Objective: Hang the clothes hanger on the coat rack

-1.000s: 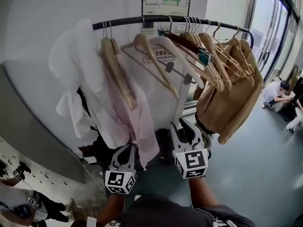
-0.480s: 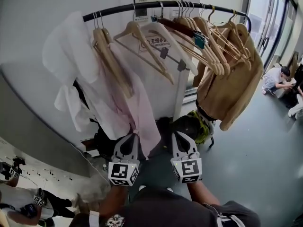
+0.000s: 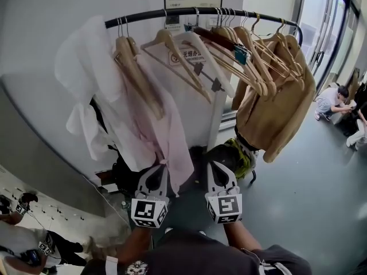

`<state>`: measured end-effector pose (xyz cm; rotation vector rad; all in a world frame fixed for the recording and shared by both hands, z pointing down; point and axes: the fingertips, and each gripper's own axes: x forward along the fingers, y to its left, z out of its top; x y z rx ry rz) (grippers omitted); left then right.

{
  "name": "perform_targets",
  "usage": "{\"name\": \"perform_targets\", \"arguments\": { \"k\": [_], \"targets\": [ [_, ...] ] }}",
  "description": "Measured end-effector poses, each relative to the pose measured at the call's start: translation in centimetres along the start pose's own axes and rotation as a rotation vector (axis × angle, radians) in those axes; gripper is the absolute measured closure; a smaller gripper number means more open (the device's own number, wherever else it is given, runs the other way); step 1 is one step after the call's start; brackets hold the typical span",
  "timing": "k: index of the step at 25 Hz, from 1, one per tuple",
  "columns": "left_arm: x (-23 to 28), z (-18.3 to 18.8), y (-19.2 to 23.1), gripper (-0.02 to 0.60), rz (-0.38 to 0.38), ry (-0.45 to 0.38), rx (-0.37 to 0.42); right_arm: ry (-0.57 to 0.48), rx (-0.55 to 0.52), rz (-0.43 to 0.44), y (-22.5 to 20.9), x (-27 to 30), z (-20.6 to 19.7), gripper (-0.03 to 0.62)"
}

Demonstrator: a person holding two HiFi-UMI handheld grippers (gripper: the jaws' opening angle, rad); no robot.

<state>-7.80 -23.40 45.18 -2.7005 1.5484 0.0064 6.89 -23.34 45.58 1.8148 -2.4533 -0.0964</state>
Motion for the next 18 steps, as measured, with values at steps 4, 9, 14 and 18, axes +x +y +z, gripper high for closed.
{"name": "perform_targets", "arguments": {
  "k": [4, 9, 14, 18],
  "targets": [
    [-0.2, -0.3, -0.2, 0.572, -0.001, 0.010, 0.000, 0.008, 0.008, 0.003, 0.3, -0.2, -0.3, 0.580],
    [0.0, -0.6, -0.2, 0.572, -0.006, 0.015, -0.006, 0.014, 0.008, -0.001, 0.1, -0.1, -0.4, 0.580],
    [0.0, -0.9, -0.4, 0.572, -0.014, 0.023, -0.010, 0.007, 0.005, 0.005, 0.4, -0.3, -0.2, 0.580],
    [0.4, -0.9, -0.4, 0.572, -0.017, 0.013, -0.012, -0.033, -0.025, 0.019, 0.7, -0.6, 1.5, 0.580]
  ]
}}
